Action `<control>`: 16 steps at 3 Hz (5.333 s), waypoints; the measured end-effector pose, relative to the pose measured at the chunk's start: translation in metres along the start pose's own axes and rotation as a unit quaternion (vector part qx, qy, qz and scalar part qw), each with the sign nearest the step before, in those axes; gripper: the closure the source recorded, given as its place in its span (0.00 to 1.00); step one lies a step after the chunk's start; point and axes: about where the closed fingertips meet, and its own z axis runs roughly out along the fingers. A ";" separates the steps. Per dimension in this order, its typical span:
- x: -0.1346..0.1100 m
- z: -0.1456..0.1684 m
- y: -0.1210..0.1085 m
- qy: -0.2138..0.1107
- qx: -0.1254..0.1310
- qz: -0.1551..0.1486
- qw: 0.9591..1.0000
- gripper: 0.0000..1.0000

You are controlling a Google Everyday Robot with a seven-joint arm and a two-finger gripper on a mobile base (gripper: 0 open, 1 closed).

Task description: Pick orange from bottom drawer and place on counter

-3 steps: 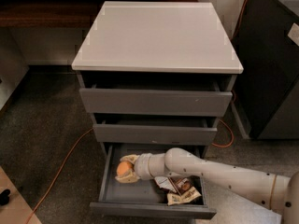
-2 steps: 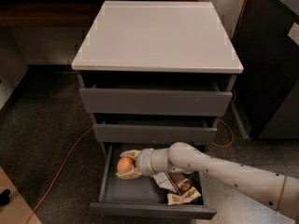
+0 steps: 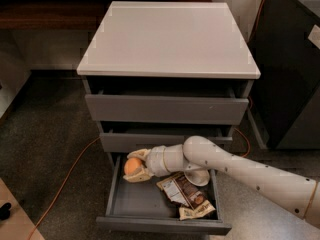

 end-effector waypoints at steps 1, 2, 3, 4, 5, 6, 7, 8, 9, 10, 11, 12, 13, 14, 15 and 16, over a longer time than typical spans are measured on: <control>-0.053 -0.020 0.000 0.023 -0.015 -0.025 0.999 1.00; -0.053 -0.020 0.000 0.023 -0.015 -0.025 0.999 1.00; -0.055 -0.021 -0.001 0.030 -0.021 -0.011 0.999 1.00; -0.089 -0.033 -0.009 0.045 -0.022 -0.017 0.999 1.00; -0.115 -0.044 -0.015 0.057 -0.019 -0.029 0.998 1.00; -0.146 -0.059 -0.021 0.066 -0.012 -0.050 0.996 1.00; -0.175 -0.071 -0.026 0.075 -0.005 -0.073 0.995 1.00; -0.199 -0.084 -0.037 0.071 -0.007 -0.078 0.994 1.00; -0.235 -0.109 -0.072 0.048 -0.010 -0.064 0.997 1.00; -0.235 -0.109 -0.072 0.048 -0.010 -0.064 0.997 1.00; -0.243 -0.112 -0.075 0.063 -0.014 -0.058 0.996 1.00; -0.256 -0.121 -0.084 0.069 -0.008 -0.060 0.996 1.00; -0.280 -0.141 -0.105 0.070 0.005 -0.075 0.995 1.00; -0.292 -0.155 -0.125 0.059 0.010 -0.074 0.995 1.00; -0.296 -0.162 -0.154 0.043 0.008 -0.057 0.997 1.00; -0.296 -0.163 -0.184 0.032 0.009 -0.039 0.999 1.00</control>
Offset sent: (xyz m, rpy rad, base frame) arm -0.0043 0.0080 0.0792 -0.0818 -0.0396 0.0585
